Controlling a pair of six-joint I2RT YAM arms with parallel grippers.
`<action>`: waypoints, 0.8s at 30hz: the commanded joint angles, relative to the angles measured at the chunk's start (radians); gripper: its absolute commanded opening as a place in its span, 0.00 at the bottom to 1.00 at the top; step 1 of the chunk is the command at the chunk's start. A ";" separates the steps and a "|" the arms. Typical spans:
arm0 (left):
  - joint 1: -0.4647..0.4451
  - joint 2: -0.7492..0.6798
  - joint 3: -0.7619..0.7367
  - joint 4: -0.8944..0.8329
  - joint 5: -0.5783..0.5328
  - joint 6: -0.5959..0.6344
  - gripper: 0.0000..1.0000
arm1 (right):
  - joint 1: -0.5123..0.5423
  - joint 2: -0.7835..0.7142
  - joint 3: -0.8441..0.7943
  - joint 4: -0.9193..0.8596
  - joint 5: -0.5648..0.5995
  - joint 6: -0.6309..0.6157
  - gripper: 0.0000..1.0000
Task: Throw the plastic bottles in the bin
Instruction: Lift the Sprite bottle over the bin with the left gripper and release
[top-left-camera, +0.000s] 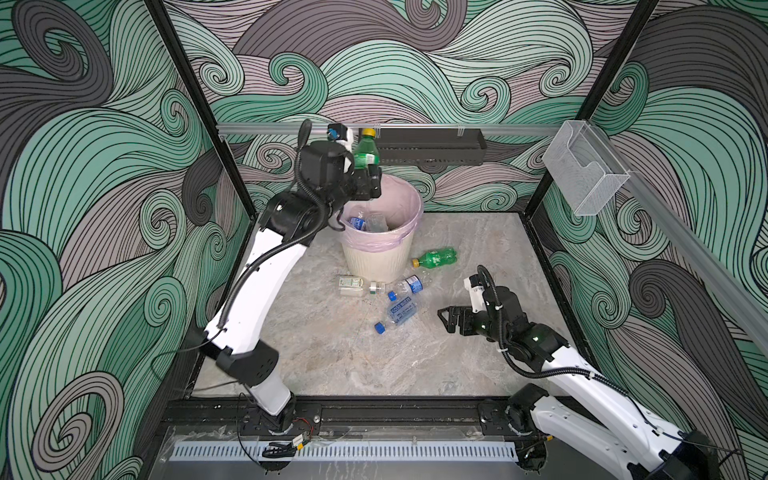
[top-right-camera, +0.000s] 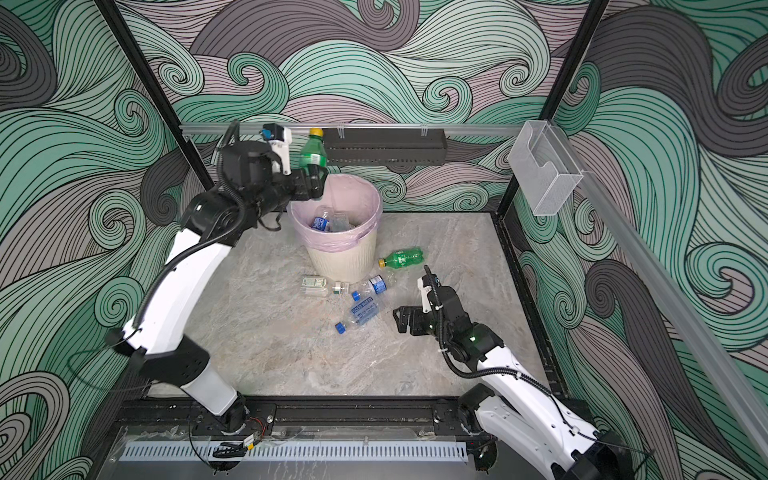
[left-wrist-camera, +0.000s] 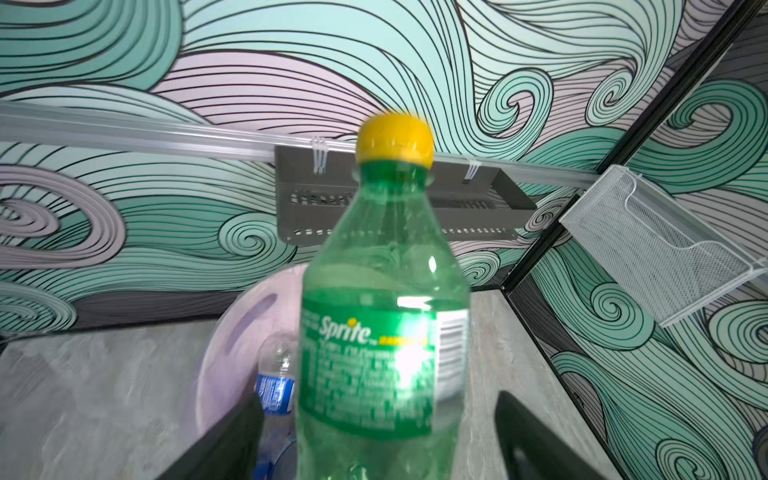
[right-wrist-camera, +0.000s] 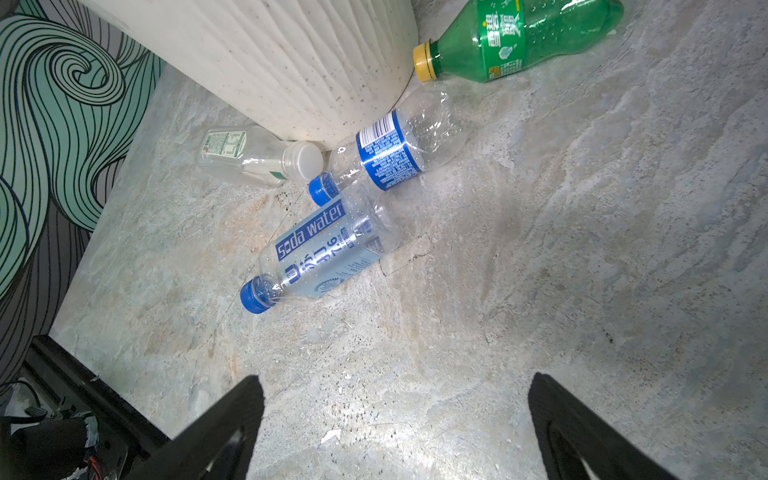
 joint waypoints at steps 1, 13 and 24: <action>0.008 0.007 0.000 -0.113 0.094 0.020 0.93 | -0.006 -0.053 -0.027 -0.039 -0.004 0.009 1.00; 0.011 -0.519 -0.705 0.130 -0.007 0.035 0.95 | -0.008 -0.009 -0.005 -0.037 0.019 -0.019 1.00; 0.015 -0.901 -1.176 0.028 -0.143 0.003 0.98 | 0.041 0.215 0.054 0.153 0.055 0.142 1.00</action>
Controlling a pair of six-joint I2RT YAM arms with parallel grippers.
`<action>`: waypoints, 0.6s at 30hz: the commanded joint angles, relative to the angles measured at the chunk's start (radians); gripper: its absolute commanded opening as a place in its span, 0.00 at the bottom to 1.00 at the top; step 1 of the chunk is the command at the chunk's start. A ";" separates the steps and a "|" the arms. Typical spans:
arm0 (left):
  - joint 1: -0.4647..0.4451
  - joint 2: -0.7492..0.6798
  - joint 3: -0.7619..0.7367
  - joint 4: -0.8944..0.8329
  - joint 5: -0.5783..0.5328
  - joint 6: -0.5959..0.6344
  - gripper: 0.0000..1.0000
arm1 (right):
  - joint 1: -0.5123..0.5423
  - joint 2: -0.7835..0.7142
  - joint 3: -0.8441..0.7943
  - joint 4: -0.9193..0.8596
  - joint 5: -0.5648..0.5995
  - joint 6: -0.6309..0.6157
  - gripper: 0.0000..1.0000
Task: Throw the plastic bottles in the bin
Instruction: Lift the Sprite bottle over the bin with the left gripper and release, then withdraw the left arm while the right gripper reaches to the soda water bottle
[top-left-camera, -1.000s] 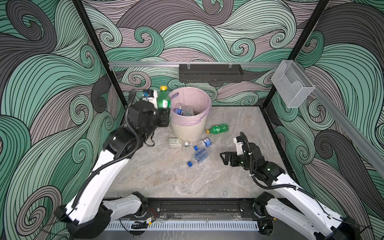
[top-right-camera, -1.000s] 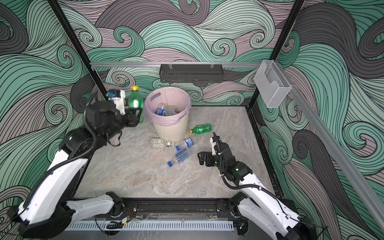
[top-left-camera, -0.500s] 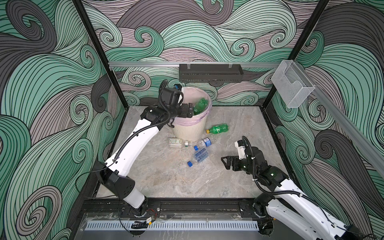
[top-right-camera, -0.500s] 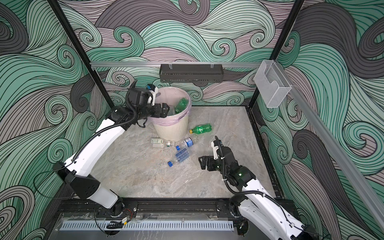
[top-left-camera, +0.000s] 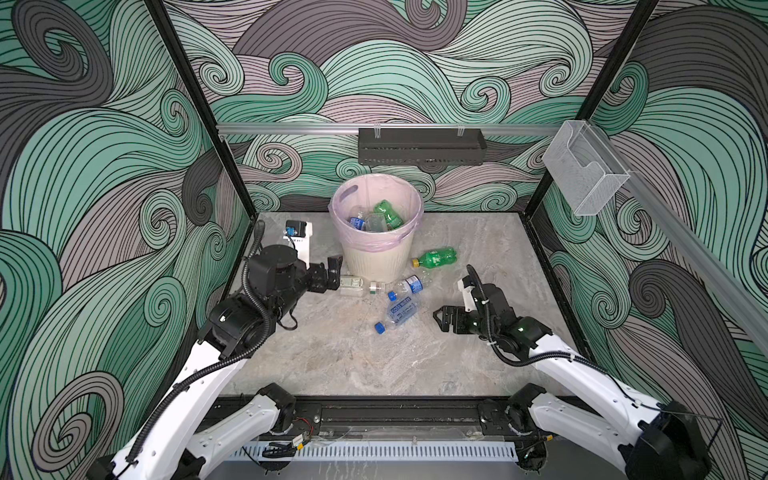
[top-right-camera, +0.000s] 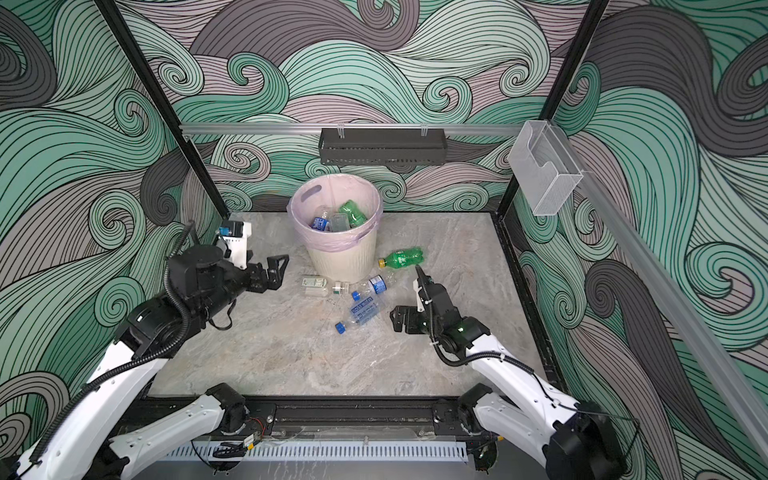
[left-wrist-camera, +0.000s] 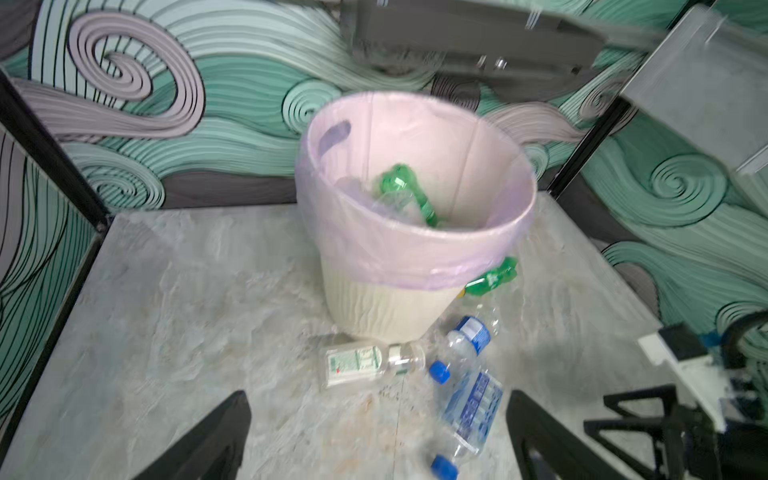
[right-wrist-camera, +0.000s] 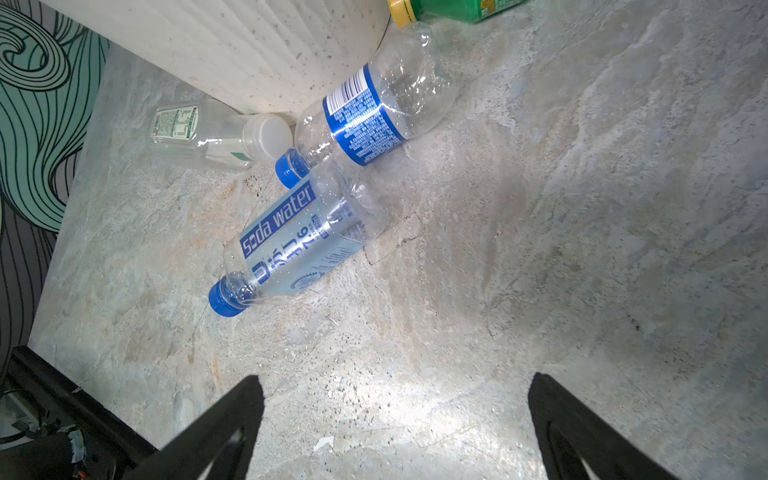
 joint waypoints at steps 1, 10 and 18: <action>0.012 -0.061 -0.097 -0.076 -0.072 -0.026 0.98 | 0.036 0.064 0.051 0.097 0.065 0.081 1.00; 0.013 -0.223 -0.321 -0.094 -0.092 -0.139 0.98 | 0.210 0.431 0.342 -0.025 0.274 0.185 1.00; 0.013 -0.227 -0.319 -0.145 -0.066 -0.161 0.98 | 0.288 0.621 0.455 -0.035 0.359 0.267 1.00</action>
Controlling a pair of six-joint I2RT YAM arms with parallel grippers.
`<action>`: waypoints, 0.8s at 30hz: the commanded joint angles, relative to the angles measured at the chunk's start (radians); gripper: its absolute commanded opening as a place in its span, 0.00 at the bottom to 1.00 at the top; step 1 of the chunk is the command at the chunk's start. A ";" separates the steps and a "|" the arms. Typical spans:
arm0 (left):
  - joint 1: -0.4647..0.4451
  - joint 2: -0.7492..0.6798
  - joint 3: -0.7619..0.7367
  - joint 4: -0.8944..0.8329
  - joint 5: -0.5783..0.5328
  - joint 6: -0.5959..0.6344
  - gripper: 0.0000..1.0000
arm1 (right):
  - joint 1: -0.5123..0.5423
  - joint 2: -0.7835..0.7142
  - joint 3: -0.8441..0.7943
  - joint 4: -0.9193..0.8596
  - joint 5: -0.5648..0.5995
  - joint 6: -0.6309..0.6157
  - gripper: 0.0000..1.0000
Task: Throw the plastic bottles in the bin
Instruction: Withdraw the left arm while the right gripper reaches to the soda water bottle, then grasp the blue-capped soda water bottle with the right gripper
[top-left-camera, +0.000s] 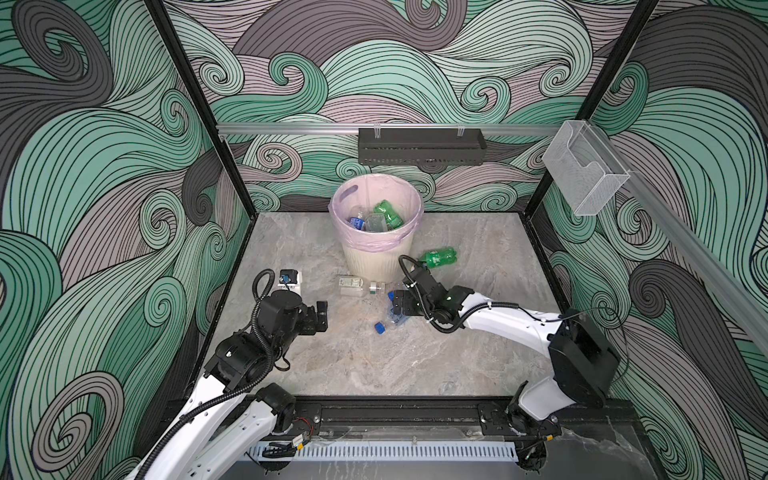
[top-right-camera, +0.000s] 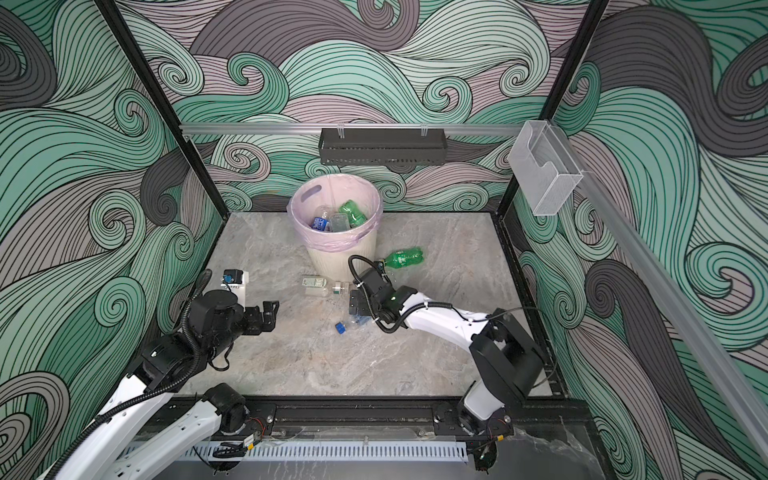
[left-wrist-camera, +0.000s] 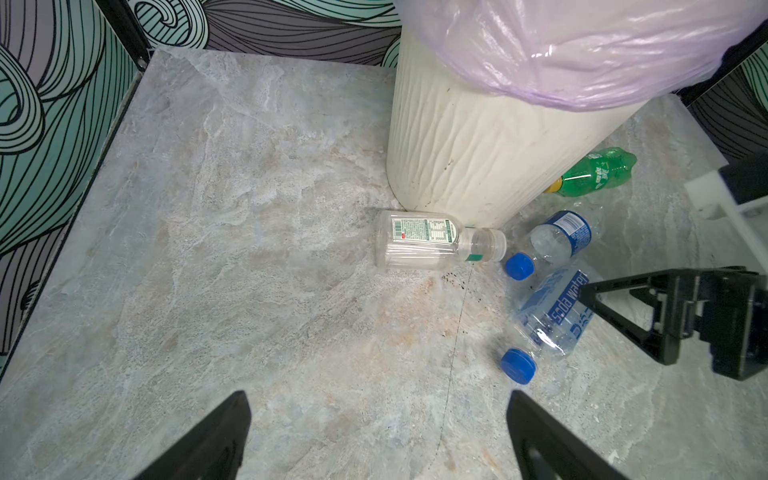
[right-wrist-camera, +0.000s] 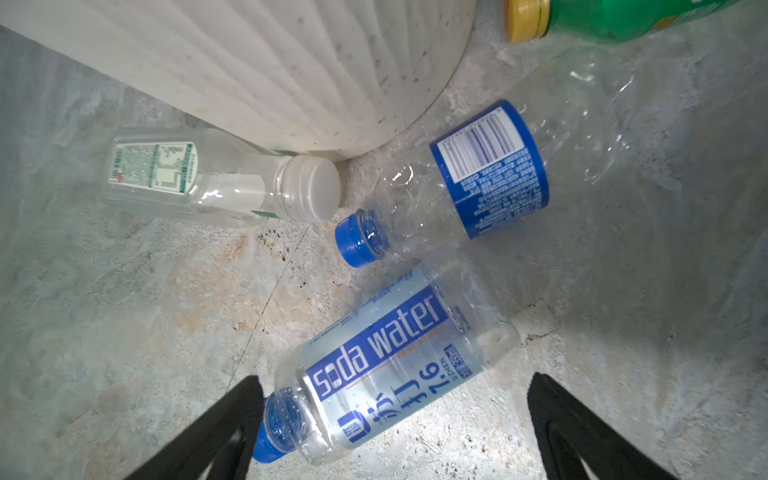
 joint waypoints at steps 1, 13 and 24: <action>0.014 -0.004 0.010 -0.035 -0.001 -0.026 0.98 | 0.016 0.045 0.046 -0.043 0.084 0.063 1.00; 0.012 -0.047 -0.009 -0.035 0.049 -0.058 0.98 | 0.051 0.169 0.129 -0.138 0.138 0.059 1.00; 0.014 -0.068 -0.014 -0.053 0.043 -0.062 0.98 | 0.062 0.122 0.083 -0.204 0.099 -0.010 1.00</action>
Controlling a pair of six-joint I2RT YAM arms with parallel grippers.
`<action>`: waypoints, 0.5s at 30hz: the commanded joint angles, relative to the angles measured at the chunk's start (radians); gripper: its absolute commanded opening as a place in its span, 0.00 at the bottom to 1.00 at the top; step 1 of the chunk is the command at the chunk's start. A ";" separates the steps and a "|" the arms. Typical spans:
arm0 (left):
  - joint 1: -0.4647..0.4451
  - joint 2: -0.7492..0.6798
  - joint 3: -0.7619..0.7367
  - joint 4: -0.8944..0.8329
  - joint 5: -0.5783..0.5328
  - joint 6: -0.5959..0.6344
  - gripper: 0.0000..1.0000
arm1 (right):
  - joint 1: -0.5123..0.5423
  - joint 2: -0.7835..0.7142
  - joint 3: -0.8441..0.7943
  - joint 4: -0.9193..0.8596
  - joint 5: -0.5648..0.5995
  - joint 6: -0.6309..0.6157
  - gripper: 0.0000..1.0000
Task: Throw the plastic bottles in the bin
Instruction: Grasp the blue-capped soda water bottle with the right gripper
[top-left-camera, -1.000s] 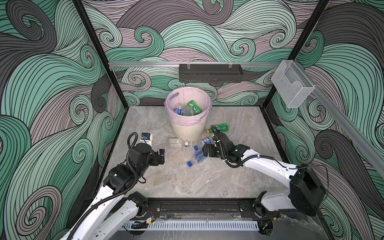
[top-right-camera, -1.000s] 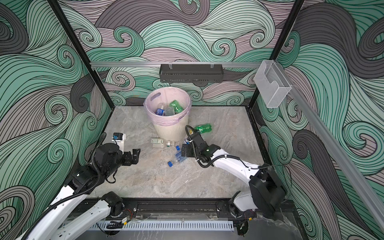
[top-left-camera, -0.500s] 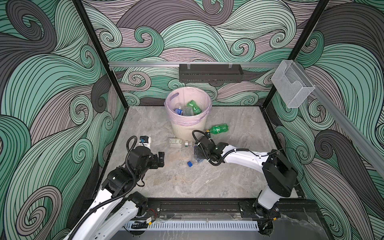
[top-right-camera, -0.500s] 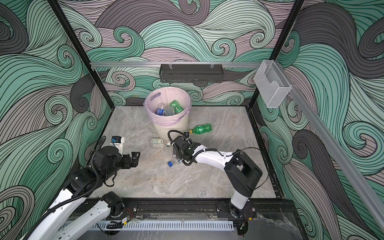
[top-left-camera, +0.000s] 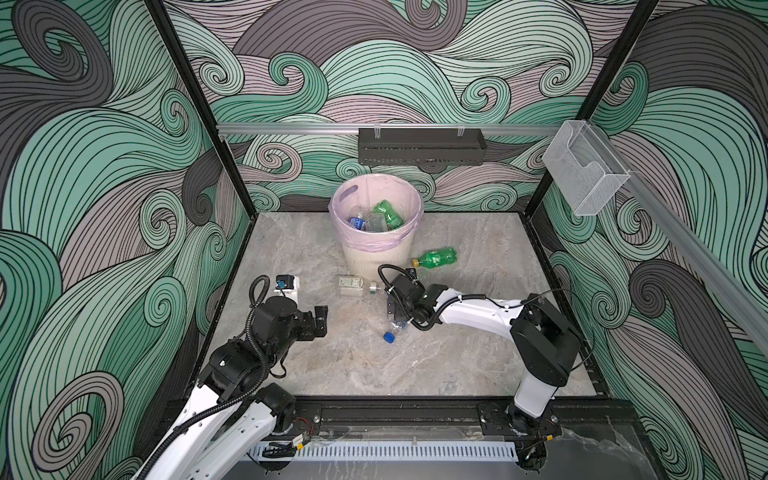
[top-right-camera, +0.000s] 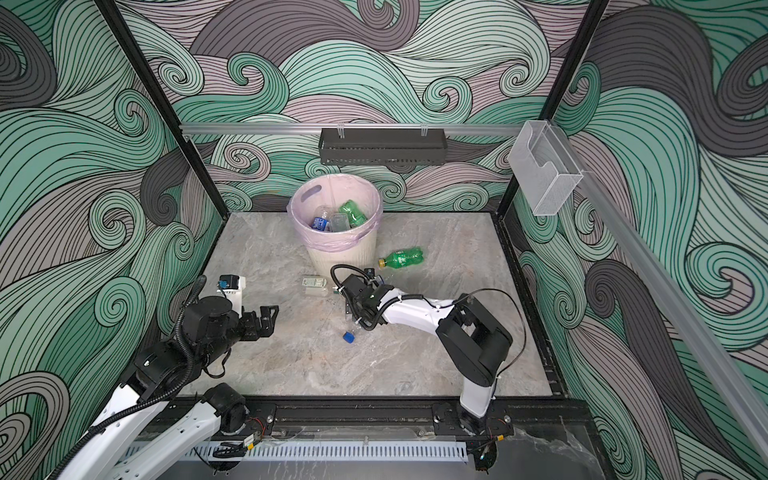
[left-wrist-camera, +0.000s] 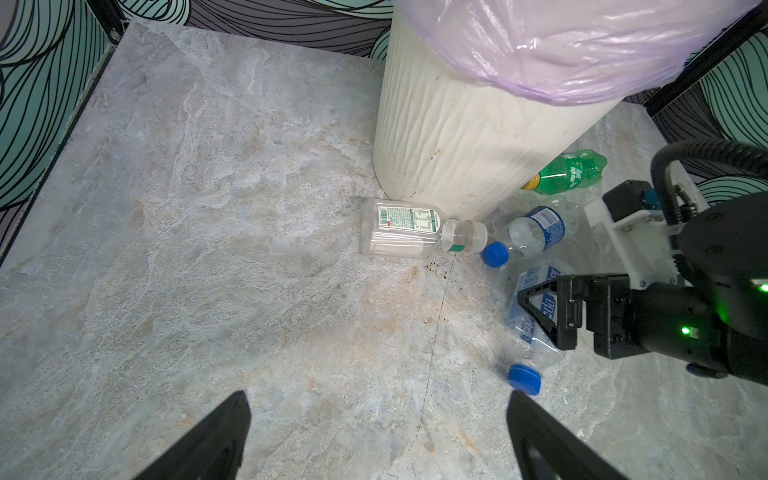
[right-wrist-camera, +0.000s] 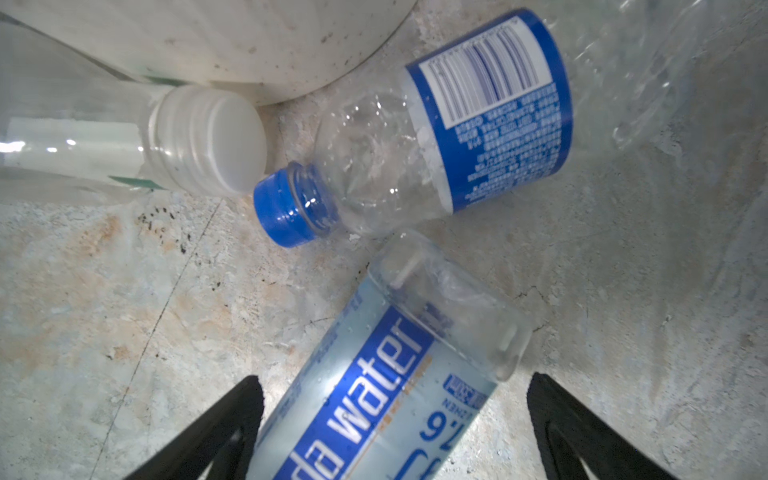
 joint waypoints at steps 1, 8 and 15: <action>0.013 -0.006 0.006 -0.027 -0.006 -0.018 0.97 | 0.007 -0.047 -0.042 -0.057 -0.003 -0.021 0.99; 0.014 0.012 0.001 -0.011 0.010 -0.035 0.97 | 0.006 -0.078 -0.130 -0.008 -0.042 -0.047 0.88; 0.014 0.024 -0.015 0.012 0.009 -0.040 0.97 | 0.006 -0.112 -0.170 0.047 -0.059 -0.090 0.73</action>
